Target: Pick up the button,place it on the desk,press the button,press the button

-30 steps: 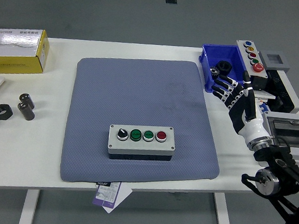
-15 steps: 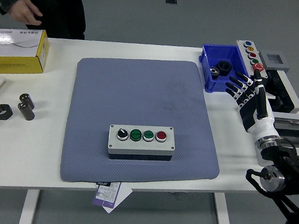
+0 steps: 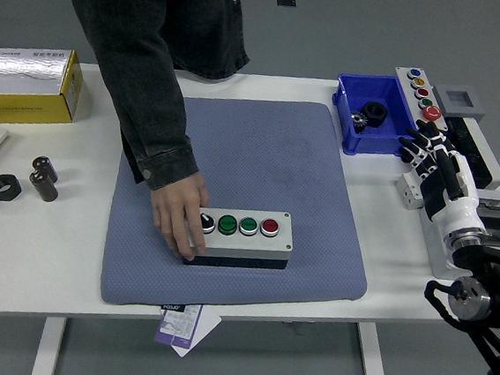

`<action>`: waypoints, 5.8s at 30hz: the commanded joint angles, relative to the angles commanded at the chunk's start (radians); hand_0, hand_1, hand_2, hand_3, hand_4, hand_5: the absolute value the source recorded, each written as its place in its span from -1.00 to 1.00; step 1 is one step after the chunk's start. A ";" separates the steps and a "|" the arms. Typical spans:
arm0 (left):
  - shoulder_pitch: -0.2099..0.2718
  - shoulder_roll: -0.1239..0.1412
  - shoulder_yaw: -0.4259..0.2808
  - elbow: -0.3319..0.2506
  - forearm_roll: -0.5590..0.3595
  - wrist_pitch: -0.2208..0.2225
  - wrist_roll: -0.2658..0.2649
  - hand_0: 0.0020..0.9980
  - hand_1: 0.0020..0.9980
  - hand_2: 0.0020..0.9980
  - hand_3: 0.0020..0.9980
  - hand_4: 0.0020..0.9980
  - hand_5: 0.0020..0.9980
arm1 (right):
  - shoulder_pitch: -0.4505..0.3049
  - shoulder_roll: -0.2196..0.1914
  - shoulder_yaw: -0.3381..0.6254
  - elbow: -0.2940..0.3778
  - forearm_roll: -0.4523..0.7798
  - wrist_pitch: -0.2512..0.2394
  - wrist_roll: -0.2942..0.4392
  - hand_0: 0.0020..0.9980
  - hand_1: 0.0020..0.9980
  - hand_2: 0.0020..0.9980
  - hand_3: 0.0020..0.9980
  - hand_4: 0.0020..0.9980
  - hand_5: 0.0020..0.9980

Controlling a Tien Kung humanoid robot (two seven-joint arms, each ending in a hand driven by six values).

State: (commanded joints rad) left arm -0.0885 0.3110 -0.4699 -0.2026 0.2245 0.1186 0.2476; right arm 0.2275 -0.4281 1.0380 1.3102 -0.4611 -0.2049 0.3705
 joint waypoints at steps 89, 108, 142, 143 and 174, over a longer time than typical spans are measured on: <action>-0.012 0.010 -0.053 -0.009 0.045 0.009 0.027 0.43 0.40 0.24 0.25 0.43 -0.55 | 0.511 0.197 -0.740 -0.021 -1.232 -0.219 -1.016 1.00 1.00 1.00 1.00 1.00 -0.19; -0.017 0.009 -0.039 -0.009 0.033 0.007 0.023 0.43 0.40 0.24 0.25 0.43 -0.55 | 0.518 0.212 -0.802 -0.078 -1.138 -0.262 -1.016 0.75 0.89 1.00 1.00 1.00 -0.19; 0.000 -0.001 0.279 -0.002 -0.275 -0.021 -0.103 0.43 0.40 0.24 0.25 0.43 -0.55 | 0.447 0.022 -0.647 0.125 -0.999 -0.231 -0.776 -0.58 -0.17 -0.20 -0.19 -0.33 -1.00; -0.001 -0.002 0.279 -0.002 -0.274 -0.022 -0.102 0.43 0.40 0.24 0.25 0.43 -0.55 | 0.445 0.001 -0.635 0.151 -0.997 -0.216 -0.743 -0.58 -0.17 -0.20 -0.19 -0.33 -1.00; -0.018 0.002 0.237 0.000 -0.218 -0.021 -0.087 0.43 0.40 0.24 0.25 0.43 -0.54 | 0.520 -0.021 -0.884 0.128 -1.039 -0.125 -0.503 0.10 0.15 0.05 0.24 -0.18 -1.00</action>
State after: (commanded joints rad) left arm -0.1067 0.3131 -0.2326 -0.2028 0.0067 0.0975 0.1607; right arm 0.7472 -0.4494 0.1541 1.4382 -1.5004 -0.3303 -0.1328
